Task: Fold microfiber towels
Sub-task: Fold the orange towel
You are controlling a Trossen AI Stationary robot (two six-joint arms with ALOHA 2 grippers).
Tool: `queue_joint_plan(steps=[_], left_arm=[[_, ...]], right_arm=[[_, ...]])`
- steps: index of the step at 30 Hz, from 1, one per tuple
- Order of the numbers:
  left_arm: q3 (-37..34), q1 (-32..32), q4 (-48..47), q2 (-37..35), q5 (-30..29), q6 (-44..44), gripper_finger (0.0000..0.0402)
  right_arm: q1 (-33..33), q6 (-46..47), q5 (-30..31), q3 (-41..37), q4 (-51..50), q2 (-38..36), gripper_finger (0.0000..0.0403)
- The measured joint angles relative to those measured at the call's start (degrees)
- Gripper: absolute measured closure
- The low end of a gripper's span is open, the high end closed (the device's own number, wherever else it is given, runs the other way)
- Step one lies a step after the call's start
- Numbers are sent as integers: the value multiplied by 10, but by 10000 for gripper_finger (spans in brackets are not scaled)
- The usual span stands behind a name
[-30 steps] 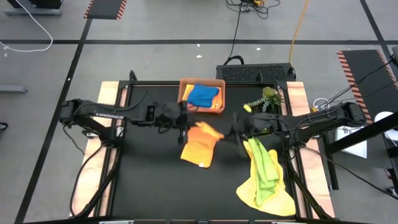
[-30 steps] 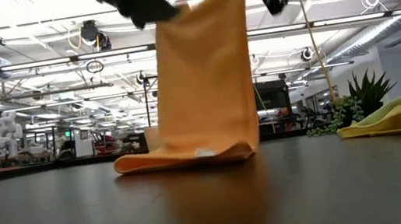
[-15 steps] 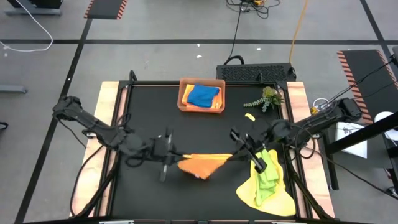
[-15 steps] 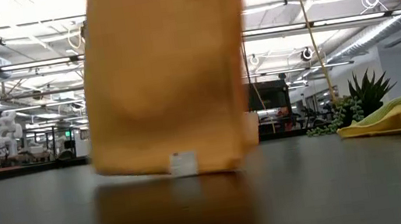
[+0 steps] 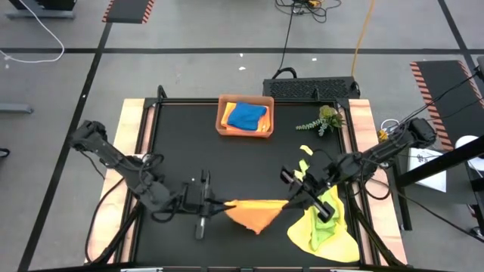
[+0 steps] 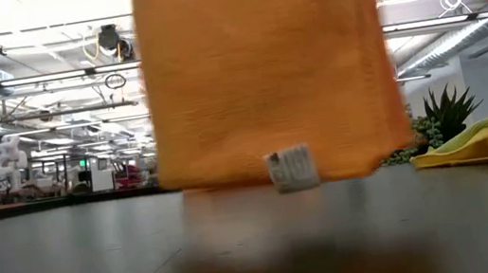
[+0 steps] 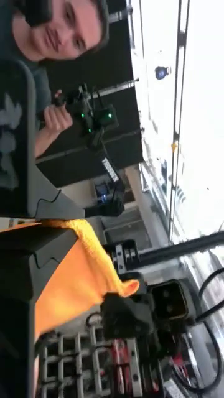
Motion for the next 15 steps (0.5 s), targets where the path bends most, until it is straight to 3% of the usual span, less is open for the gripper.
queue_joint_plan(steps=[6, 15], left_arm=[[21, -9, -26, 25, -36, -9, 398], [22, 91, -161, -11, -58, -118, 398]], right_arm=[[17, -1, 50, 2, -41, -1, 403], [-41, 14, 132, 2, -122, -9, 403]])
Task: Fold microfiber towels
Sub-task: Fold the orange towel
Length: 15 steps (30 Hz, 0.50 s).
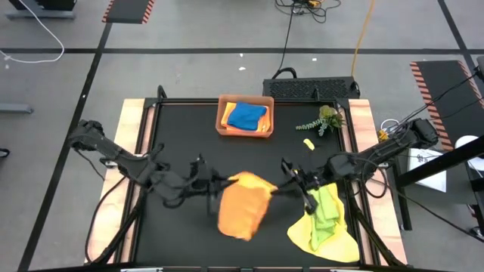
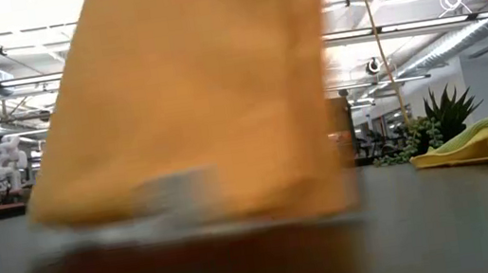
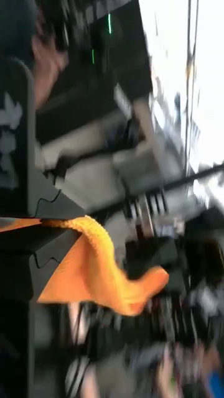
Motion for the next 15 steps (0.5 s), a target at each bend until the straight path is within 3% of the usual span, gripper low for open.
queue_joint_plan(steps=[8, 15], left_arm=[[-21, 91, -109, -3, 24, -49, 397], [-121, 186, -48, -2, 148, -32, 397]], right_arm=[[-75, -10, 114, 0, -193, -1, 403], [-117, -7, 176, 0, -297, -1, 403]])
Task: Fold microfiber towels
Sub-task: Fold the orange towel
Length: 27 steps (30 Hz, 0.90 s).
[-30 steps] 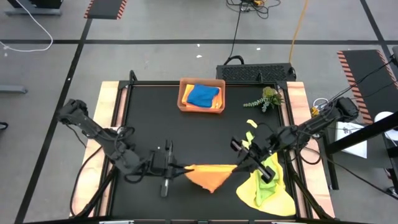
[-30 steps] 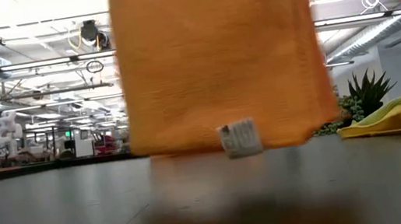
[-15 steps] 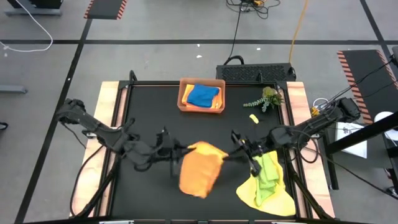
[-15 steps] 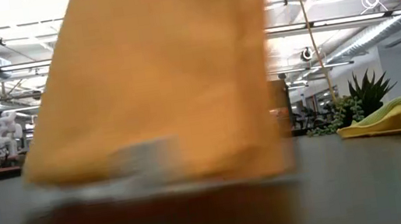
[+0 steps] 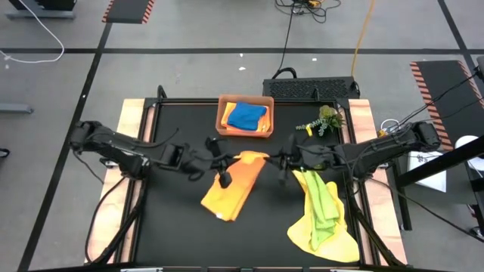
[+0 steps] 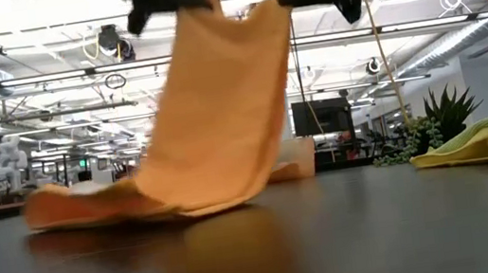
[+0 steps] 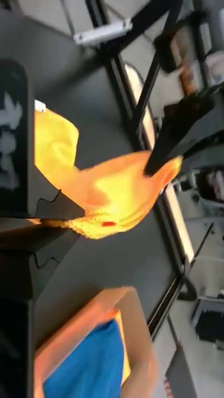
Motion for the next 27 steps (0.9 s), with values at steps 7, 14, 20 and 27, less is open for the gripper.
queue_joint_plan(steps=[7, 14, 20, 27], left_arm=[[-68, 77, 46, -2, 40, 161, 396], [-97, 125, 106, -2, 105, 258, 396], [-141, 177, 198, -2, 218, 268, 398], [-241, 209, 366, -3, 295, 281, 399]], right_arm=[[-19, -28, 14, 0, -20, 4, 403], [-3, -38, 13, -24, 1, 5, 403], [5, -29, 13, -105, 136, 16, 403], [0, -21, 12, -181, 317, 33, 403]])
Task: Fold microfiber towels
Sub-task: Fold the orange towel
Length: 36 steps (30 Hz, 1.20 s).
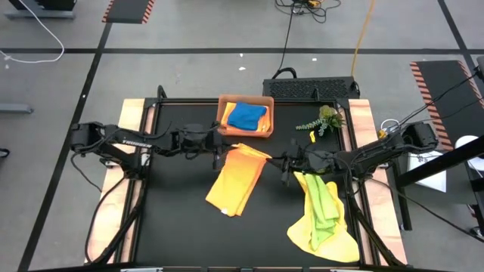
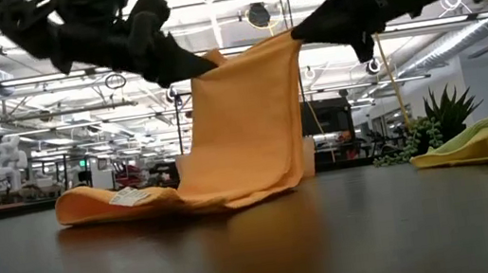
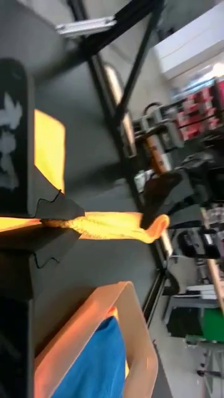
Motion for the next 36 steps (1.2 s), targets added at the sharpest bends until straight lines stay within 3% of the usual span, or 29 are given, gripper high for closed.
queue_joint_plan(steps=[5, 13, 26, 36], left_arm=[[-41, -13, 33, 0, 8, 40, 400], [-94, -59, 34, 0, 4, 31, 400], [-114, -208, -14, 0, -88, 2, 400], [-114, -257, -44, 0, -109, -32, 398]], right_arm=[[1, 0, -46, -3, 104, 77, 403], [18, 5, -115, 26, 213, 215, 403], [59, 44, -168, 104, 223, 345, 403], [65, 59, -208, 151, 223, 402, 403]])
